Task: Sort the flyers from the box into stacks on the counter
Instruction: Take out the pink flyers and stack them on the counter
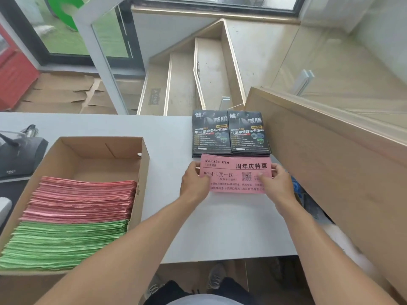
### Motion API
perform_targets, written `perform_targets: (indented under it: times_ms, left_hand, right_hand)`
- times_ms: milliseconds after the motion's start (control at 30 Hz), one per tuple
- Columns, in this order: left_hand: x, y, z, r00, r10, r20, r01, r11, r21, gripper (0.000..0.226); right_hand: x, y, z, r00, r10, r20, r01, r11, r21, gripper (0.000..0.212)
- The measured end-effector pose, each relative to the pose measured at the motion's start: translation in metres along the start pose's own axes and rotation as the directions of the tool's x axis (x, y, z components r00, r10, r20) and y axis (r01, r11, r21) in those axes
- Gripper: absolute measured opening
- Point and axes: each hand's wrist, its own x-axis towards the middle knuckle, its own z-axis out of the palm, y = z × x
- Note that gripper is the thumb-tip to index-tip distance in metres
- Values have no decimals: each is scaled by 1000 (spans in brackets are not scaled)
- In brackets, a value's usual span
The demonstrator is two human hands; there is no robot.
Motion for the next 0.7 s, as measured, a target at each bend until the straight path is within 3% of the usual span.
perform_targets:
  times_ms: [233, 333, 400, 467, 567, 700]
  left_hand:
    - [34, 16, 31, 1000, 18, 15, -20, 993, 117, 32]
    - [39, 8, 32, 999, 16, 28, -21, 979, 201, 40]
    - [37, -3, 32, 998, 9, 57, -24, 961, 274, 61]
    - [32, -13, 35, 995, 7, 104, -41, 943, 330, 72]
    - [26, -21, 40, 995, 1, 101, -45, 900, 433, 61]
    - [24, -19, 45, 995, 56, 78, -86, 887, 453, 36]
  right_hand:
    - [31, -14, 1, 988, -129, -87, 81, 904, -420, 28]
    - [35, -5, 3, 982, -168, -90, 98, 851, -515, 46]
    - [33, 1, 3, 991, -132, -32, 86, 791, -605, 67]
    - [29, 3, 1, 996, -80, 47, 92, 781, -618, 71]
    - [27, 5, 0, 989, 20, 149, 91, 712, -697, 66]
    - [33, 4, -1, 993, 20, 118, 70, 700, -710, 49]
